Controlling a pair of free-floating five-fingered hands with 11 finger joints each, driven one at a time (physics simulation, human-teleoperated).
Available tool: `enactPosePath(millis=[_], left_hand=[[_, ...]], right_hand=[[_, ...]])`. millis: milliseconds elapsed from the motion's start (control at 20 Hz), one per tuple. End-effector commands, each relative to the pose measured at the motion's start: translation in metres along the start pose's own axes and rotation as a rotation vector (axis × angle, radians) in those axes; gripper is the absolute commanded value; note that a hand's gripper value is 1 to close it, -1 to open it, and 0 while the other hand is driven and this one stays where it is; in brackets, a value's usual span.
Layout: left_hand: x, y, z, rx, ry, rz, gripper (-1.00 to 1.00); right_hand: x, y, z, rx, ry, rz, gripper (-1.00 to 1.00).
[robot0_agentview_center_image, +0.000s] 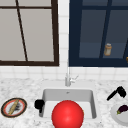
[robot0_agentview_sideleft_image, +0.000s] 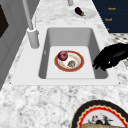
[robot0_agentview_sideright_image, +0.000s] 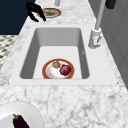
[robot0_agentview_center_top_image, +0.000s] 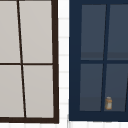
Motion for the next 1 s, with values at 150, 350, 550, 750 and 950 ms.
enactPosePath(millis=[150, 350, 550, 750, 950], left_hand=[[0.0, 0.0, 0.0, 0.0, 0.0, 0.0, 0.0], [0.0, 0.0, 0.0, 0.0, 0.0, 0.0, 0.0], [0.0, 0.0, 0.0, 0.0, 0.0, 0.0, 0.0], [0.0, 0.0, 0.0, 0.0, 0.0, 0.0, 0.0], [0.0, 0.0, 0.0, 0.0, 0.0, 0.0, 0.0]], right_hand=[[-0.015, -0.019, 0.001, 0.036, -0.104, -0.131, -1.0], [-0.016, -0.023, 0.002, 0.056, -0.086, -0.167, -1.0], [-0.018, -0.023, 0.002, 0.063, -0.075, -0.218, -1.0], [-0.018, -0.024, 0.002, 0.079, -0.071, -0.274, -1.0], [-0.01, -0.029, 0.003, 0.067, -0.064, -0.307, -1.0]])
